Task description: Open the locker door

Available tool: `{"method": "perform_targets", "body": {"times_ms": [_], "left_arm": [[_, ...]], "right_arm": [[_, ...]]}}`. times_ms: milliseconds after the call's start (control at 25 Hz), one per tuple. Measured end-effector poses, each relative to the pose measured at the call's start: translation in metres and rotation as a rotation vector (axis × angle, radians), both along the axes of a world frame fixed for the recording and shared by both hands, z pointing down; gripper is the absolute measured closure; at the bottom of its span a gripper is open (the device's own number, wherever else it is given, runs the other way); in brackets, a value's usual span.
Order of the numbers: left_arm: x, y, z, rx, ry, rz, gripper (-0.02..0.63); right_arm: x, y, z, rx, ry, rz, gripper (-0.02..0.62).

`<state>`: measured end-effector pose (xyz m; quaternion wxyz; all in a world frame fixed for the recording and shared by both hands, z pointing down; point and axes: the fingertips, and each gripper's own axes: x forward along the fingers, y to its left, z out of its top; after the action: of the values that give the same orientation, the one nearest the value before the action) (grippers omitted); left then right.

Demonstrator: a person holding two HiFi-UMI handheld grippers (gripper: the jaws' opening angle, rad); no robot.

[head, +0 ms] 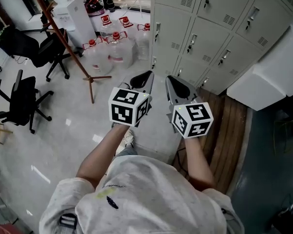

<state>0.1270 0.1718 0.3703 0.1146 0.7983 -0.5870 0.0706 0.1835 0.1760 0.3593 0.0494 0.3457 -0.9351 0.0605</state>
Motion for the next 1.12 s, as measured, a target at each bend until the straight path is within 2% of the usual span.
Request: {"method": "perform_targets", "body": {"times_ms": [200, 640, 1120], "left_arm": [[-0.032, -0.037, 0.001, -0.007, 0.014, 0.02, 0.6], [-0.121, -0.102, -0.001, -0.023, 0.054, 0.069, 0.6], [-0.186, -0.15, -0.005, -0.024, 0.084, 0.118, 0.6]], "right_arm": [[-0.032, -0.036, 0.0, -0.009, 0.012, 0.02, 0.592], [-0.129, -0.097, -0.004, -0.026, 0.056, 0.042, 0.592], [-0.19, -0.14, -0.007, -0.034, 0.079, 0.1, 0.592]]}}
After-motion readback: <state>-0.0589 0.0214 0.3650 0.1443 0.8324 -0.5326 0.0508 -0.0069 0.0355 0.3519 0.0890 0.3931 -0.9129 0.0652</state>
